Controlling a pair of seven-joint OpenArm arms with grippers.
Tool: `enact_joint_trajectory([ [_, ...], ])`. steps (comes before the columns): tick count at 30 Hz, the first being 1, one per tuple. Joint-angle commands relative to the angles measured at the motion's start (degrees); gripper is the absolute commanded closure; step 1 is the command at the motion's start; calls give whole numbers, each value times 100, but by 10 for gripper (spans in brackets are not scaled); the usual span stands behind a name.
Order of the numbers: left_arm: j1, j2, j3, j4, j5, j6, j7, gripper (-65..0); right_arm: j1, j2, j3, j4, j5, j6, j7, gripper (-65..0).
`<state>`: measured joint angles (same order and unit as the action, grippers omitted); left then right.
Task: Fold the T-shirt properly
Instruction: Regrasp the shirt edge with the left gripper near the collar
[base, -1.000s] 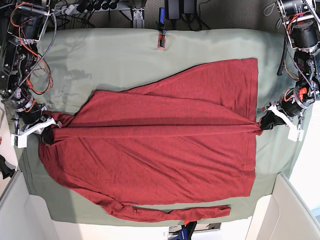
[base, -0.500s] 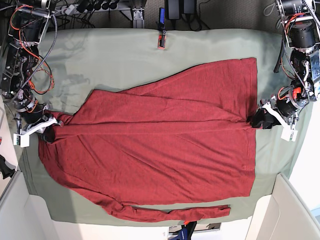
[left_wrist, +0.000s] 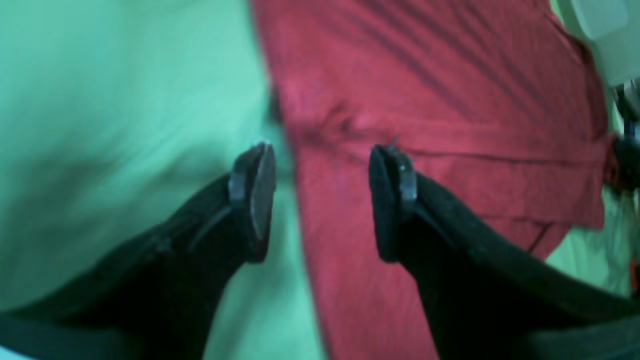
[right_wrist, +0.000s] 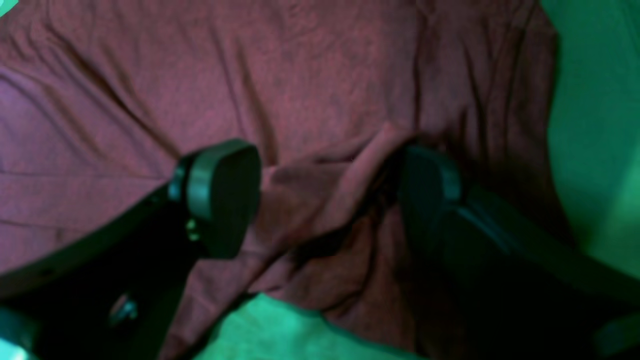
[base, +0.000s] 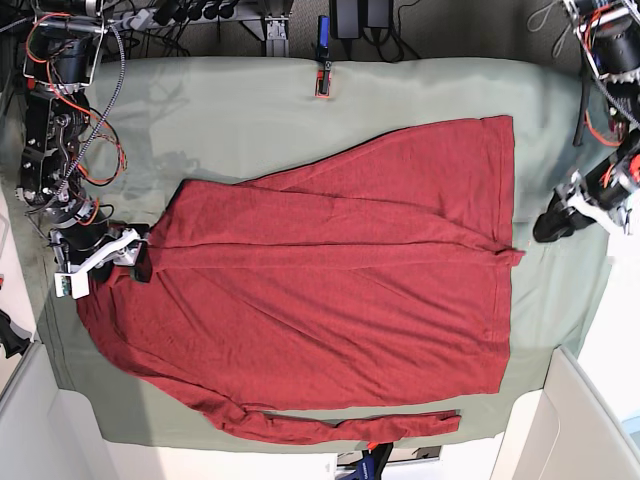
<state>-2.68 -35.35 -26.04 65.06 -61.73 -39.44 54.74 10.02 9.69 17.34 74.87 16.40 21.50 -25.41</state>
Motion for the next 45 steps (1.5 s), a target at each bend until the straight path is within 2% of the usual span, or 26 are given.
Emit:
enact_joint_trajectory([
  [1, 129, -133, -144, 153, -291, -56, 20, -330, 122, 59, 9, 87, 87, 35, 146, -449],
  [6, 1322, -57, -540, 623, -678, -56, 83, -330, 120, 61, 11, 87, 247, 35, 144, -449],
  [11, 2275, 319, -1128, 1360, -909, -56, 210, -330, 120, 59, 9, 87, 247, 35, 142, -449],
  [16, 2887, 651, -1185, 1950, -887, -56, 199, -330, 90, 61, 9, 87, 251, 37, 138, -449],
  [23, 2916, 1012, -1185, 1969, -275, -56, -190, -330, 90, 59, 9, 87, 251, 37, 116, -449],
  [29, 2669, 1012, -1115, 1969, 33, -56, -350, -330, 90, 61, 9, 87, 310, 37, 116, -449],
  [32, 2566, 1012, -846, 1969, 138, -56, -352, -330, 90, 59, 9, 87, 310, 37, 116, -449],
  [38, 2441, 1078, -363, 1969, 765, -24, -636, -330, 87, 61, 11, 87, 310, 37, 94, -449],
  [45, 2444, 1075, -358, 1976, 732, -39, -673, -324, 90, 61, 9, 87, 520, 42, -13, -448],
])
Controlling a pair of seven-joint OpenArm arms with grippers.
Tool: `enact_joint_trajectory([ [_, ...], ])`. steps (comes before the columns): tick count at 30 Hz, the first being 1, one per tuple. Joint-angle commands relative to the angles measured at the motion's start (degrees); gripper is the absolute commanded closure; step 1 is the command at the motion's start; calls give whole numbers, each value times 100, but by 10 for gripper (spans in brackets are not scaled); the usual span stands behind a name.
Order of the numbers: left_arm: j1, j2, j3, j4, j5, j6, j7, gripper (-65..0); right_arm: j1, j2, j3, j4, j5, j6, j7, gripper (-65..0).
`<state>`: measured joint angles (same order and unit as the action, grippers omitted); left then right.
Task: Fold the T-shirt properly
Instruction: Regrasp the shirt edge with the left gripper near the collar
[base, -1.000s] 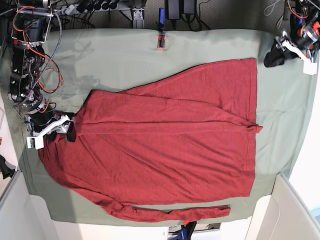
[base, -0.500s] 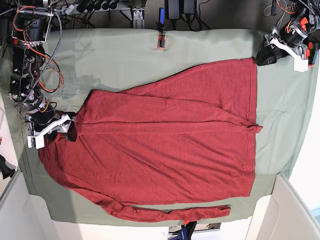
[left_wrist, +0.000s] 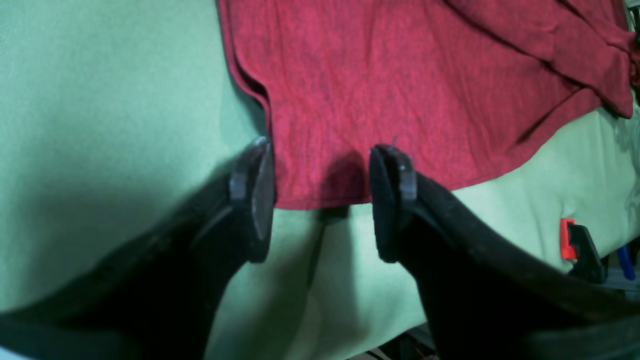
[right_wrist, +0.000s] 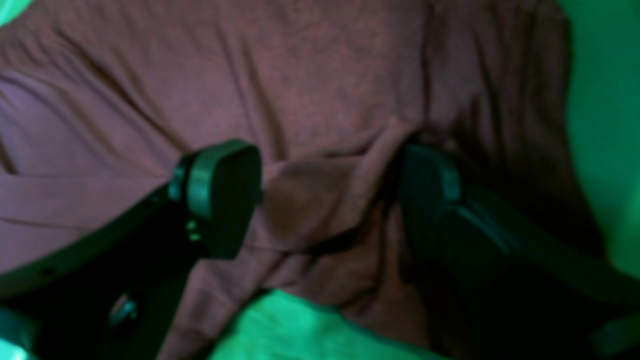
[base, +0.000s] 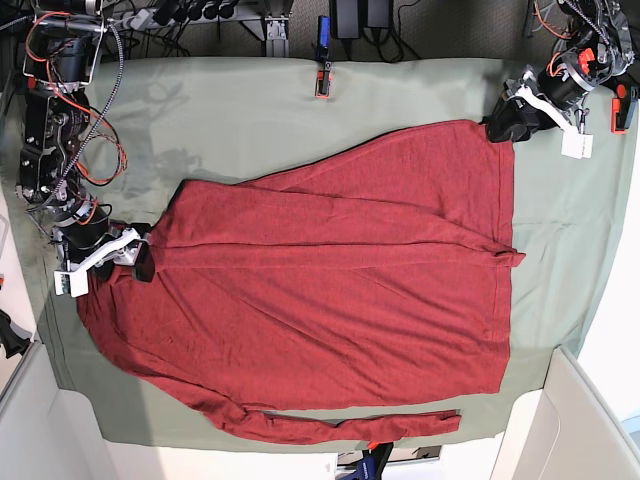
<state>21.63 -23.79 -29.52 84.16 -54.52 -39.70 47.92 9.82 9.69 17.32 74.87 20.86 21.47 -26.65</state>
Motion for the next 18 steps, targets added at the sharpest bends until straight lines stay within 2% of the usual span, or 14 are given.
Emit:
enact_joint_trajectory([
  [1, 13, -81, -11, 66, -28, -30, 9, -295, 109, 61, 13, 87, 146, 46, 111, -448],
  [4, 13, -81, -11, 94, -57, -30, 9, -134, 111, 61, 20, 144, 334, 170, 111, -447],
  [8, 13, -87, -13, 326, -52, -30, 13, -10, 111, 61, 22, 439, 570, 304, 109, -447],
  [13, 17, -125, -13, 726, 149, -30, 120, 0, 111, 61, 24, 1095, 662, 299, -188, -447],
  [17, 15, -262, -15, 887, 184, -30, 114, 0, 109, 61, 22, 1633, 662, 306, -866, -447],
  [18, 13, -308, -17, 909, 184, -30, 114, 0, 107, 63, 22, 1753, 664, 400, -1019, -447],
])
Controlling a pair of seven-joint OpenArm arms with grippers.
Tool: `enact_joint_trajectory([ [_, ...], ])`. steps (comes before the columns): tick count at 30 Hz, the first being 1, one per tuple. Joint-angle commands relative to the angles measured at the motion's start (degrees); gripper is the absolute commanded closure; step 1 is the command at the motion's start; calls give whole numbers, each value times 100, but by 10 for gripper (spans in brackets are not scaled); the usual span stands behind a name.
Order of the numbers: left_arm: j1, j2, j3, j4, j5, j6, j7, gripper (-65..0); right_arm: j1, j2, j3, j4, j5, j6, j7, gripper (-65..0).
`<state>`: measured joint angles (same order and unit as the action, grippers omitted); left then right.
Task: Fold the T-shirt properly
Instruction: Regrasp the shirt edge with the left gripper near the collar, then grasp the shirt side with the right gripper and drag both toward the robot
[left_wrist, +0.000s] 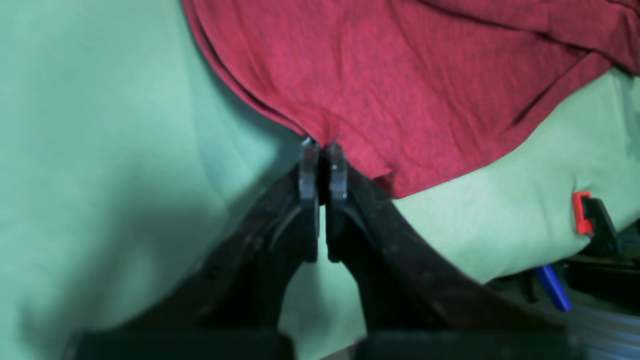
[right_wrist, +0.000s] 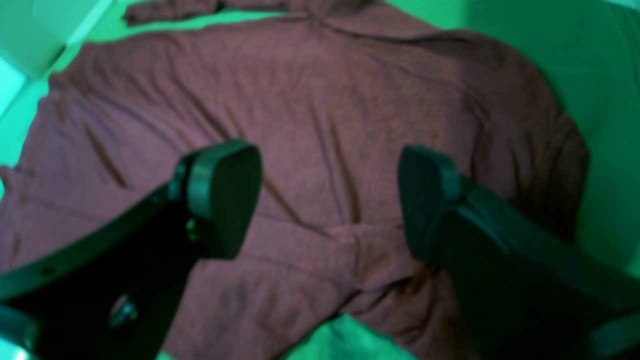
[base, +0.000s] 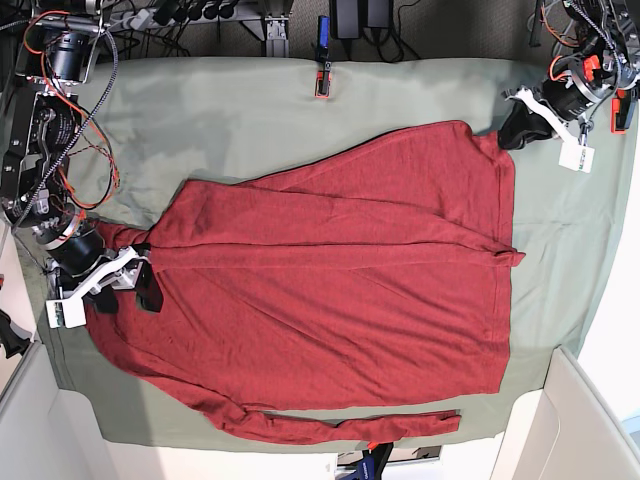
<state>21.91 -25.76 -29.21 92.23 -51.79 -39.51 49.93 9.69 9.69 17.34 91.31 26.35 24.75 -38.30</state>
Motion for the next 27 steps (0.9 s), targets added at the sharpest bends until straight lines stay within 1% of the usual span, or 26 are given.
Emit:
enact_joint_trajectory([
  [1, -15, -162, -50, 129, -90, -49, -92, 0, 120, 66, 13, 223, 142, 282, 31, -447],
  [2, -15, -227, -50, 142, -90, -49, -90, 0, 118, 94, -17, 310, 256, 542, -107, -447],
  [3, -15, -291, -50, 153, -90, -49, -90, 0, 114, 155, -96, 372, 426, 704, -223, -447],
  [4, -15, -358, -59, 160, -90, -49, -90, 0, 105, 243, -238, 404, 546, 732, -267, -447],
  [6, -15, -479, -127, 157, -120, -49, -90, 0, 107, 411, -629, 409, 470, 743, -269, -447],
  [8, -15, -566, -267, 157, -205, -49, -83, 0, 111, 494, -1088, 409, 125, 737, -264, -447],
  [10, -17, -621, -446, 160, -358, -49, -85, 0, 107, 487, -1506, 407, -201, 688, -264, -447],
  [12, -15, -675, -544, 160, -474, -49, -76, 0, 109, 485, -1864, 404, -341, 651, -254, -447],
  [15, -15, -730, -546, 210, -496, -49, -52, 0, 109, 472, -2223, 404, -592, 651, -131, -447],
  [18, -15, -730, -546, 435, -498, -49, -37, 0, 109, 472, -2363, 404, -802, 651, -116, -447],
  [23, -15, -734, -546, 785, -529, -49, -42, 0, 109, 479, -2374, 407, -903, 664, -144, -447],
  [26, -17, -772, -546, 920, -542, -49, -42, 0, 109, 498, -2376, 413, -857, 844, -243, -447],
  [27, -15, -780, -546, 938, -533, -49, -42, 0, 109, 557, -2376, 420, -787, 887, -308, -447],
])
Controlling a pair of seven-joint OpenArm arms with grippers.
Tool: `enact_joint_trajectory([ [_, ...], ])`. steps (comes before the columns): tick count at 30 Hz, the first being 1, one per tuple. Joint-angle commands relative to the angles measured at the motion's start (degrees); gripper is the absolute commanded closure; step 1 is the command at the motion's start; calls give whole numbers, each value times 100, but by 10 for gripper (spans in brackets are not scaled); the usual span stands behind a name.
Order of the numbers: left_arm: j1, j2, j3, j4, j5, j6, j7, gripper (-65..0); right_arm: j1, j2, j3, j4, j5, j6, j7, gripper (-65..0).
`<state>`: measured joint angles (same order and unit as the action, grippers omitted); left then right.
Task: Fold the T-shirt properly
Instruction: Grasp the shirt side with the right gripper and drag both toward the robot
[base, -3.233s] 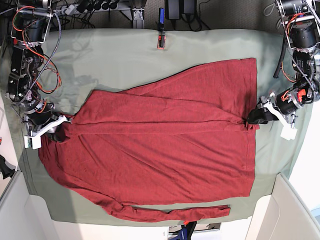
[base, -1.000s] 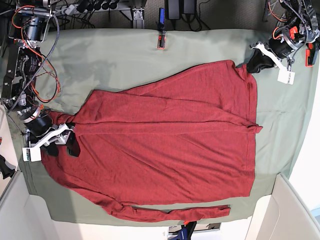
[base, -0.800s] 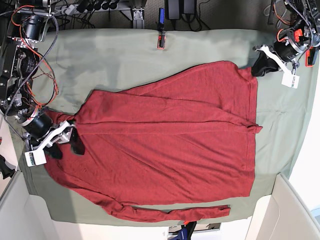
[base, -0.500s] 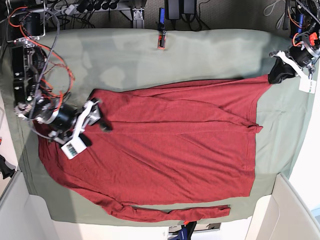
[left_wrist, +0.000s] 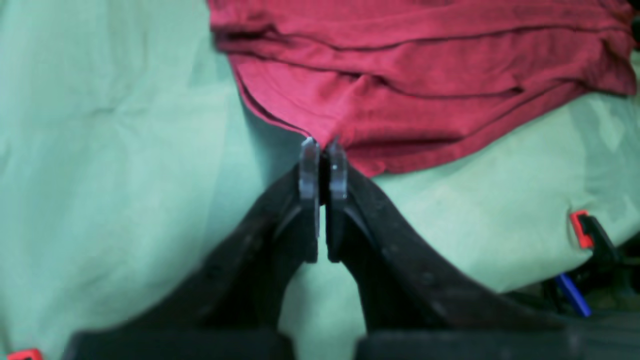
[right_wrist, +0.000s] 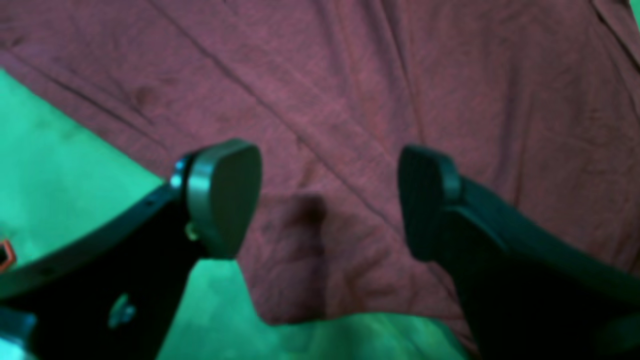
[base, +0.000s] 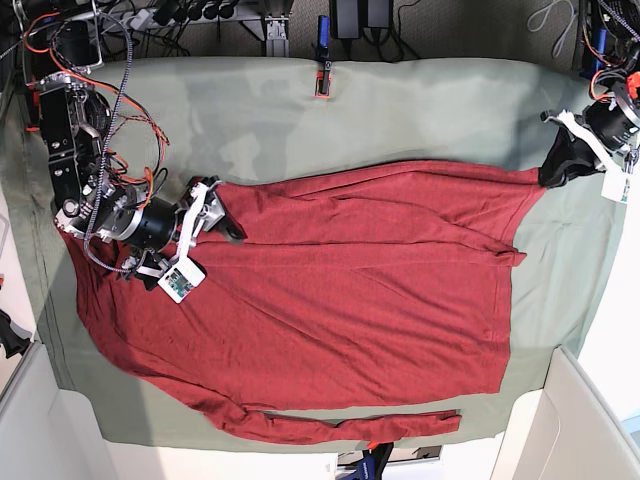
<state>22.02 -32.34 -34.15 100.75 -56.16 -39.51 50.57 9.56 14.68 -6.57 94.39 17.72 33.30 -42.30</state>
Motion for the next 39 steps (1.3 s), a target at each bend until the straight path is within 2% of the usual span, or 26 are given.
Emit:
enact_joint_trajectory([
  [1, -26, -136, -52, 87, -94, -49, -105, 0, 122, 153, -4, 125, 166, 109, 7, -447],
  [8, -24, -201, -52, 79, 33, -49, -105, 0, 122, 1261, -697, 501, 199, 142, -188, -447],
  [13, -7, -199, -52, 76, 28, -49, -98, 0, 140, 1681, -1574, 527, 76, 142, -249, -447],
  [19, 24, -197, -50, 76, 26, -49, -76, 0, 149, 1690, -2218, 520, -566, 96, -109, -447],
  [23, 24, -197, -48, 76, 28, -49, -59, 0, 153, 1687, -2450, 387, -1132, 31, 286, -447],
  [27, 24, -197, -48, 76, 26, -49, -59, 0, 153, 1685, -2575, 271, -1578, -280, 562, -447],
  [31, 24, -197, -48, 76, 28, -49, -59, 0, 153, 1670, -2575, 271, -1753, -496, 649, -447],
  [39, 24, -199, -48, 76, 94, -49, -59, 0, 380, 1670, -2575, 256, -1749, -654, 647, -447],
])
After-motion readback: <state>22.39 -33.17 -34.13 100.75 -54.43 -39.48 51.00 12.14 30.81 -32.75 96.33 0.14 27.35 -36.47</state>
